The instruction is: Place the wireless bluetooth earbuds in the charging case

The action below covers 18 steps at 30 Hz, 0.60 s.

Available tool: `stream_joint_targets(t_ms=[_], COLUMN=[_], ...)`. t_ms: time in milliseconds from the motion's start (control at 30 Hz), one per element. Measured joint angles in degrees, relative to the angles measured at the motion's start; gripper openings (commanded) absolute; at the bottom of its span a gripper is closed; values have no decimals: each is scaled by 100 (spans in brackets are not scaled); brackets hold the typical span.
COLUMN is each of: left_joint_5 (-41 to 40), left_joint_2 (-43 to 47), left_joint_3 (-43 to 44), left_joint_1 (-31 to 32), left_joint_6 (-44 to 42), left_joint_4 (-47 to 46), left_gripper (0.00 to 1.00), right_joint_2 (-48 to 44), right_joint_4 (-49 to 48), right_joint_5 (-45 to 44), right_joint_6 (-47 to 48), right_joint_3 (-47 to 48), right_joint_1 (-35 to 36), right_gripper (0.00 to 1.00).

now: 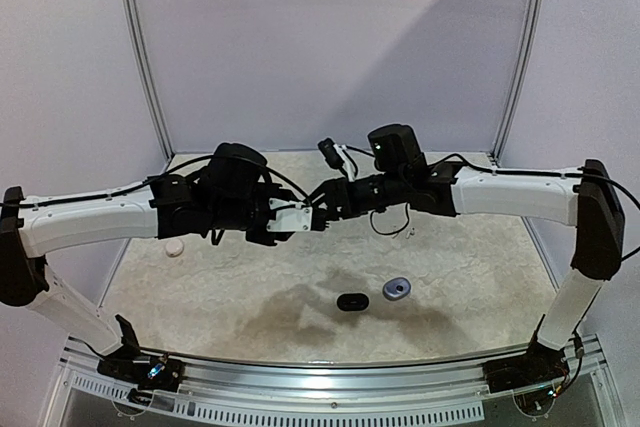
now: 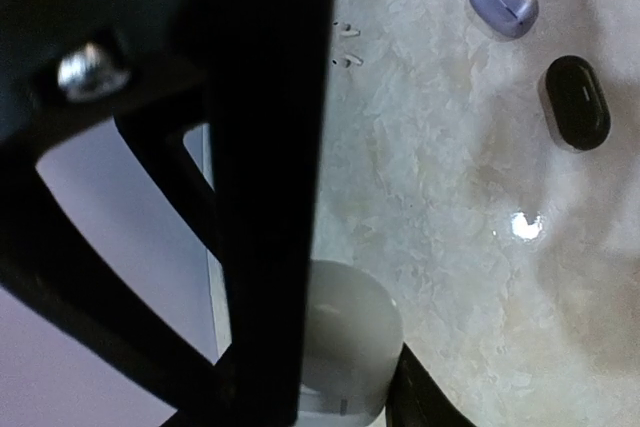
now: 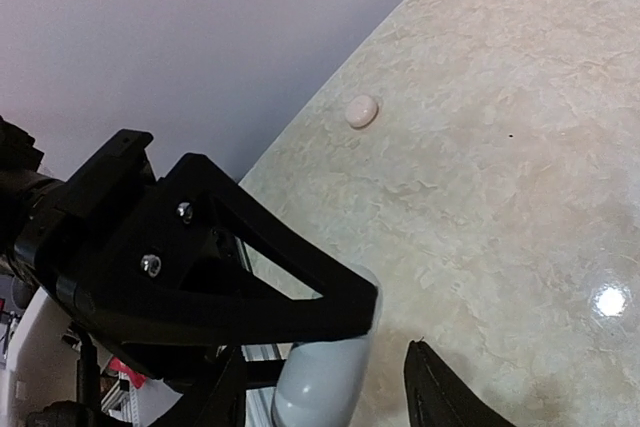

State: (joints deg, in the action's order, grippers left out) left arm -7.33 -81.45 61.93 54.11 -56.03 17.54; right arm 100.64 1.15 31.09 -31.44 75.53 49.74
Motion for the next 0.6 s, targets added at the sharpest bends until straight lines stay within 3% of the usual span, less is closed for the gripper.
stream_joint_targets(t_ms=[200,300,367,433,500,533,600], left_joint_5=[-92,-170,-216,-280,-334,-376,-444], left_joint_2=[9,13,24,50,131,192,350], left_joint_3=[-13,-83,-120,-173,-262,-313,-413], left_joint_1=[4,11,22,26,35,35,35], left_joint_6=[37,48,92,157,282,365,542], left_joint_4=[-9,-76,-142,-243,-372,-413,-505], left_gripper=[0,3,30,67,92,98,99], right_joint_2=[251,297,323,330,330,330,328], right_joint_4=[-15,146,299,452,568,612,688], right_joint_5=[127,151,127,96,83,79,44], right_joint_6=[-140,-192,-164,-101,28,85,201], right_joint_3=[157,245,337,435,527,566,636], right_joint_1=[79,61,61,61,61,61,42], right_gripper=[3,0,0,0,0,0,0])
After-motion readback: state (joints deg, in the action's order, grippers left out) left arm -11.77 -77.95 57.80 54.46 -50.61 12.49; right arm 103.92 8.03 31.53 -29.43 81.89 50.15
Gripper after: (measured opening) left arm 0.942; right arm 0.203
